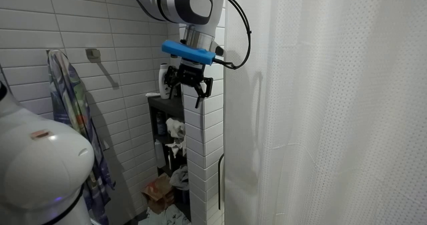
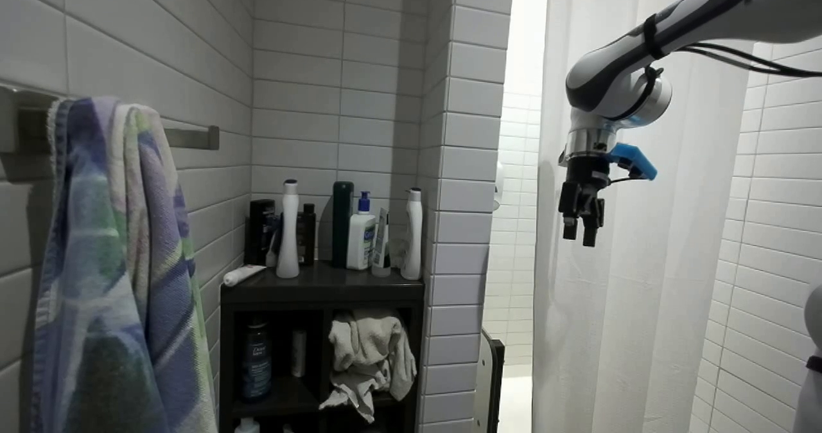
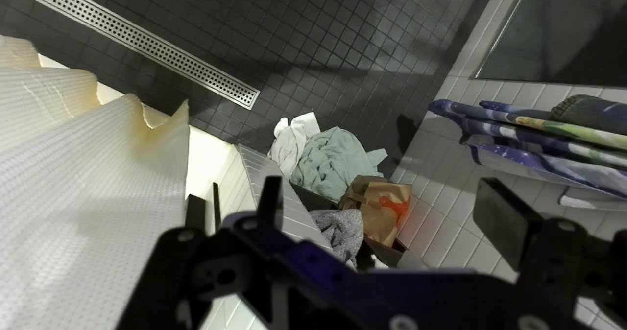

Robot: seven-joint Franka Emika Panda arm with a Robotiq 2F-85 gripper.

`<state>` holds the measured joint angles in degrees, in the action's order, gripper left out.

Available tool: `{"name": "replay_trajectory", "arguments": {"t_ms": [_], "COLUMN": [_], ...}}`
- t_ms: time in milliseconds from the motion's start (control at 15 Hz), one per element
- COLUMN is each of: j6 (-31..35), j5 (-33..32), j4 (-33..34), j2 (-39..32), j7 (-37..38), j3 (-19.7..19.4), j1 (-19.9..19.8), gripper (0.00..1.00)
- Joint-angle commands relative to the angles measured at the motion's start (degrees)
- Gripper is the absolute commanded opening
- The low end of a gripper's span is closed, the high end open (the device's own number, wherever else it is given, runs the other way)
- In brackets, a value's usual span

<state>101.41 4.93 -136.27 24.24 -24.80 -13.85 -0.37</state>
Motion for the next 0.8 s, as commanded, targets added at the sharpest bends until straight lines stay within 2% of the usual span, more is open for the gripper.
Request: {"name": "replay_trajectory", "arguments": {"t_ms": [0,400,733], "j6": [0.18,-0.03,6.52], "j5": [2.50,2.63,2.54], "j4": [-1.64,-3.67,-6.96], "j2": [0.16,1.23,3.57], "j7": [0.69,-0.02,2.18], "j3": [3.71,10.36,16.73], "j1": [1.09,5.53,10.48], "gripper": [1.00,1.00,1.00]}}
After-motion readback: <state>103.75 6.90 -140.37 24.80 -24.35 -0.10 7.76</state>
